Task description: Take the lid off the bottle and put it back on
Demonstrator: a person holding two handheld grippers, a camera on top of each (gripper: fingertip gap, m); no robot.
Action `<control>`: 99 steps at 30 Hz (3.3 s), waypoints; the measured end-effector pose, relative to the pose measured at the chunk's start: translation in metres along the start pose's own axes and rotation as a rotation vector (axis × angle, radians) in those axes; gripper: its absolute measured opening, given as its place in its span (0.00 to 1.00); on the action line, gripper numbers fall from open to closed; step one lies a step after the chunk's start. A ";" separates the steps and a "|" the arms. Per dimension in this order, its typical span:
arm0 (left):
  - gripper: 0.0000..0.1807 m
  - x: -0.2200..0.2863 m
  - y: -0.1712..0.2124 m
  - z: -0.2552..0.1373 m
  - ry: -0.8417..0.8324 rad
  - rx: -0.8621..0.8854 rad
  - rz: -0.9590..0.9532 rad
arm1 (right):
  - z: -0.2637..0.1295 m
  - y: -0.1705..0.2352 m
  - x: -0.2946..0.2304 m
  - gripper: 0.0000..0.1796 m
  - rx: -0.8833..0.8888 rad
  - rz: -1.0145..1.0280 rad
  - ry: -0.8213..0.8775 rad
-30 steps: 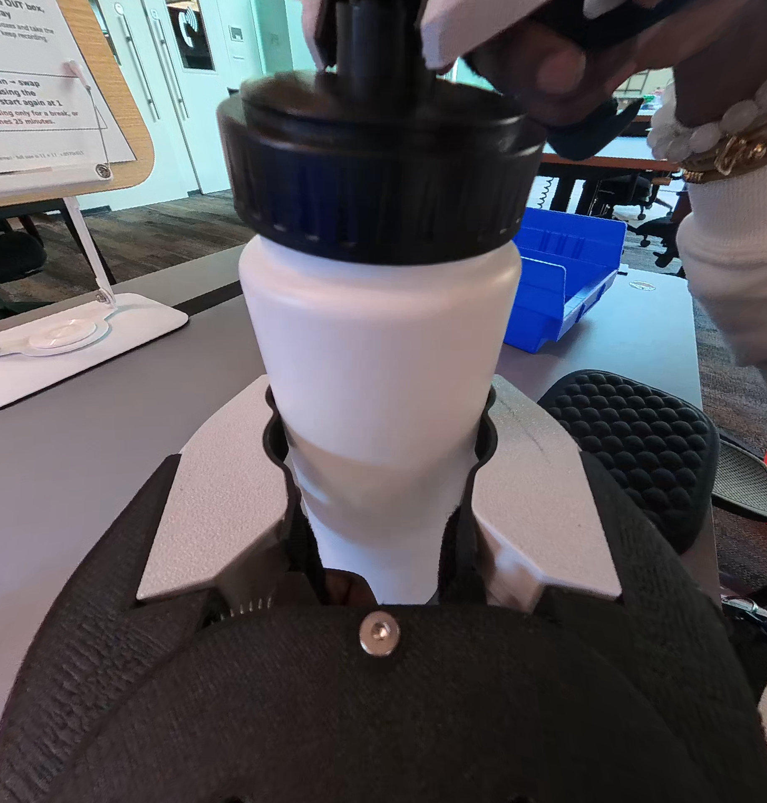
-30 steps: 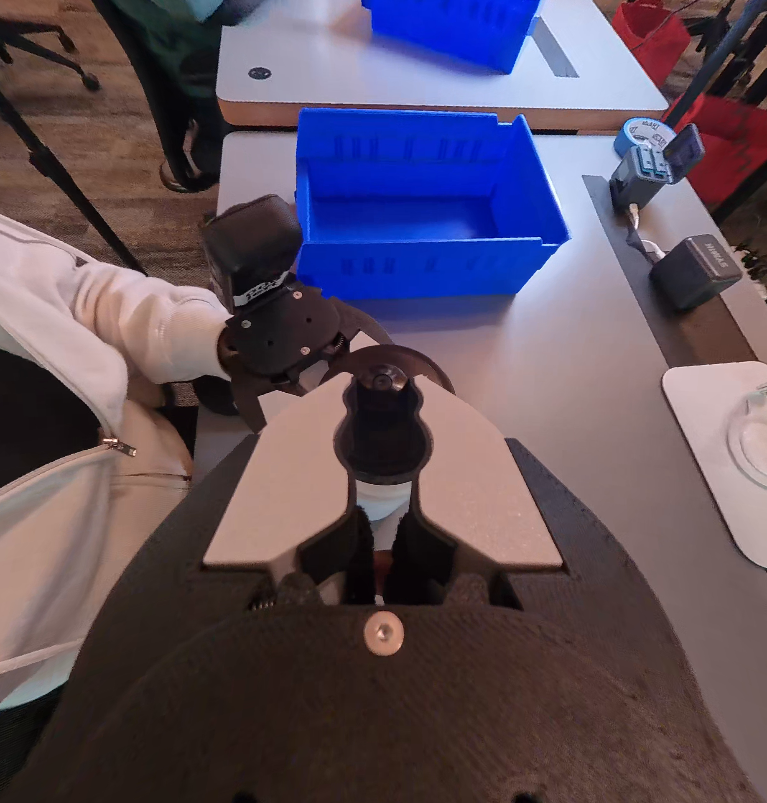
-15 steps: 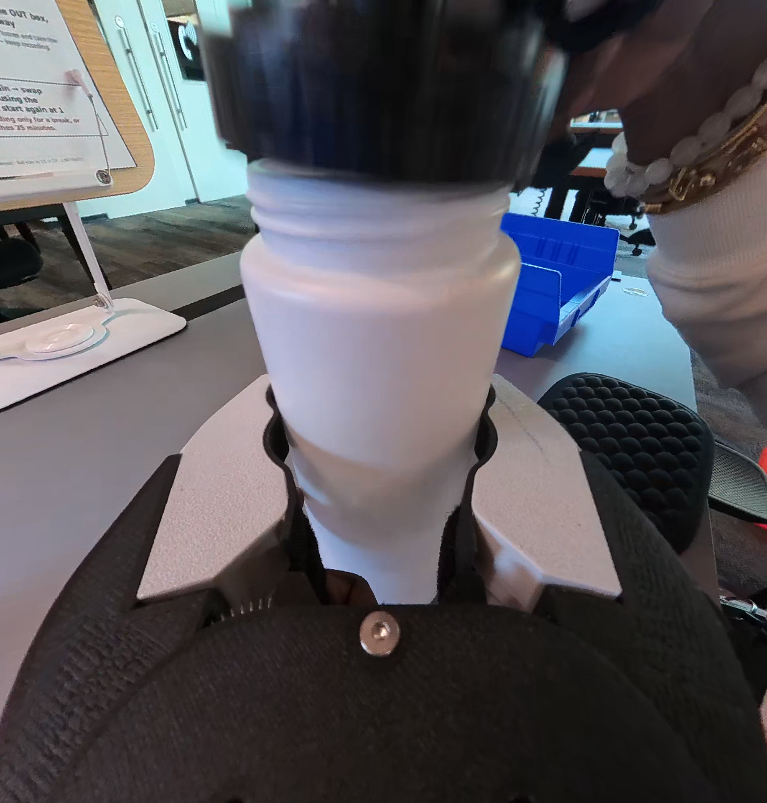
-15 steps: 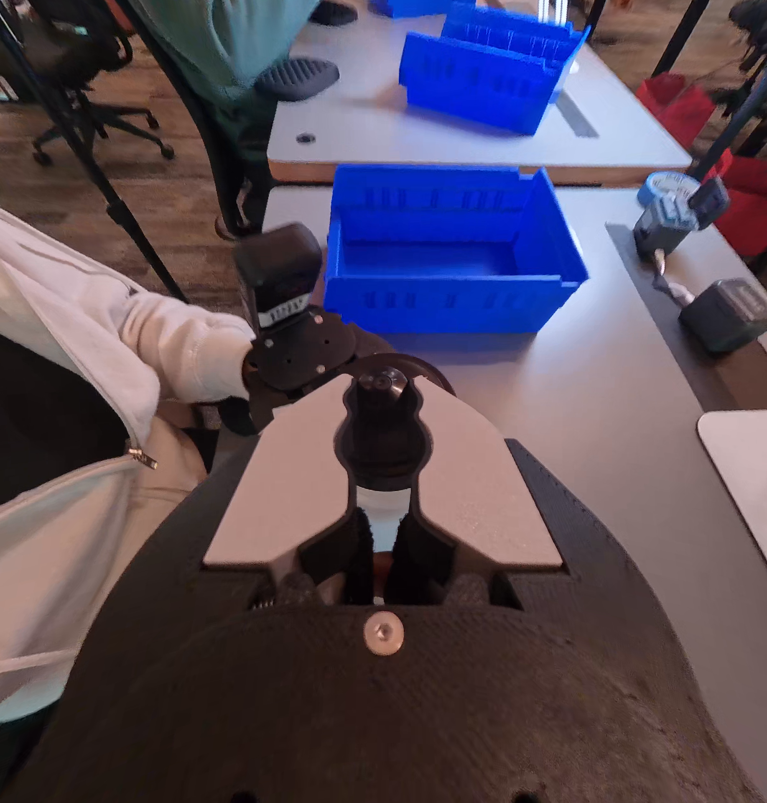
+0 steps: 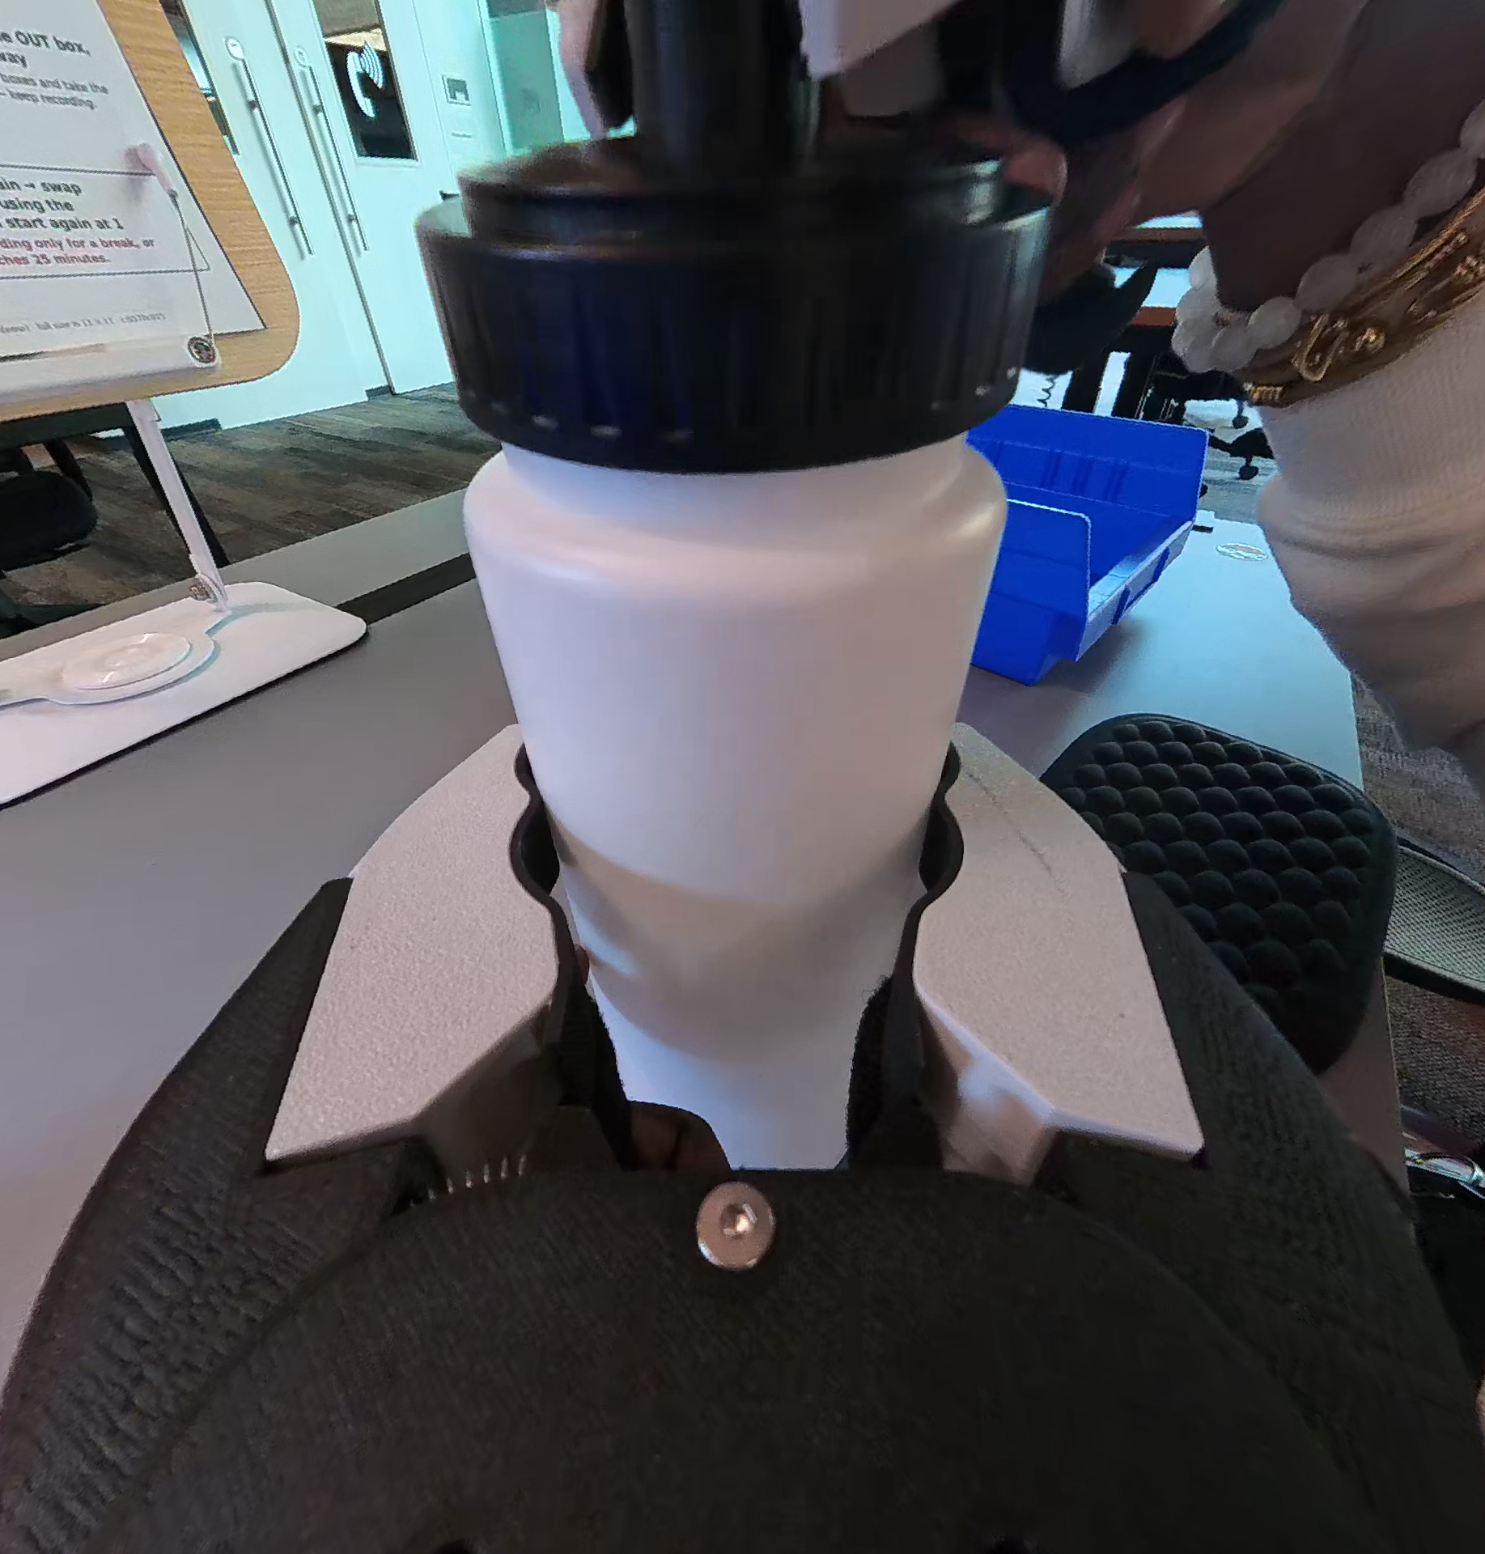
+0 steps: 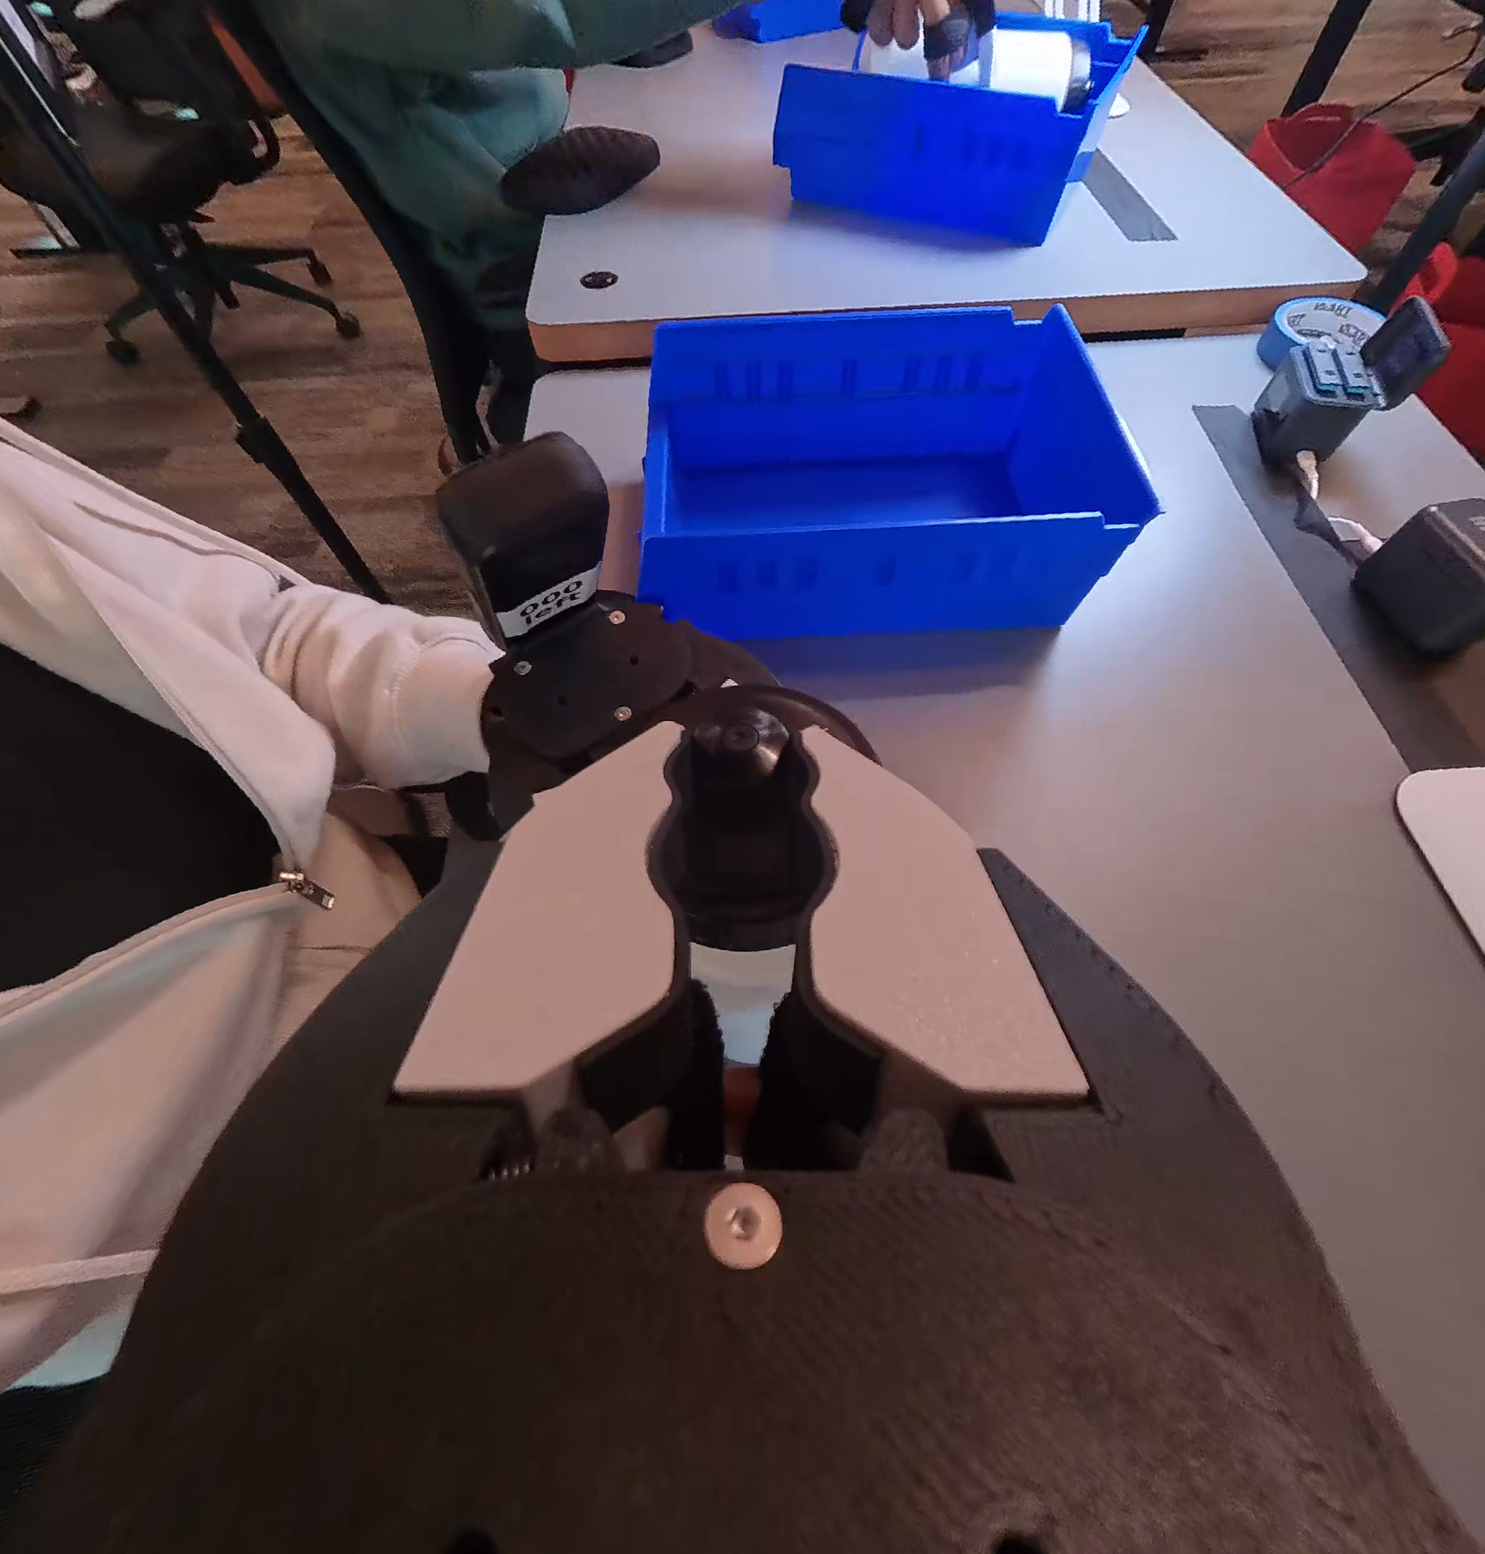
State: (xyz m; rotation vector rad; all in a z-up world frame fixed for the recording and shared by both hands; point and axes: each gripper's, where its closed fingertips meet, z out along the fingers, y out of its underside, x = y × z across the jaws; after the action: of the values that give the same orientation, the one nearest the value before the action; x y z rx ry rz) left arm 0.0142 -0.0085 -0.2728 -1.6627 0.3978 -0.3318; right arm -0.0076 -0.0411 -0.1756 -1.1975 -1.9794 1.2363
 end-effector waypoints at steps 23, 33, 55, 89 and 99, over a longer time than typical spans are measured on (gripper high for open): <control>0.48 -0.002 0.000 -0.002 0.022 0.013 -0.032 | -0.009 0.001 0.004 0.62 0.204 -0.140 0.034; 0.48 -0.003 -0.001 -0.003 0.018 0.018 -0.035 | 0.019 0.010 0.003 0.41 0.235 -0.130 -0.030; 0.48 -0.007 -0.001 -0.004 -0.039 0.017 -0.031 | -0.004 0.022 -0.018 0.36 0.400 0.057 0.593; 0.48 -0.004 0.000 -0.001 -0.040 0.007 0.005 | -0.016 0.023 -0.036 0.23 0.507 0.055 0.434; 0.48 0.011 -0.001 -0.002 0.077 0.021 0.010 | 0.010 0.022 -0.006 0.55 0.345 -0.040 -0.107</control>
State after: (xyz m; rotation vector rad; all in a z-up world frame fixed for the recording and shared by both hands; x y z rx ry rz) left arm 0.0232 -0.0149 -0.2719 -1.6300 0.4585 -0.3925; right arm -0.0037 -0.0461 -0.1991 -0.9336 -1.7580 1.5717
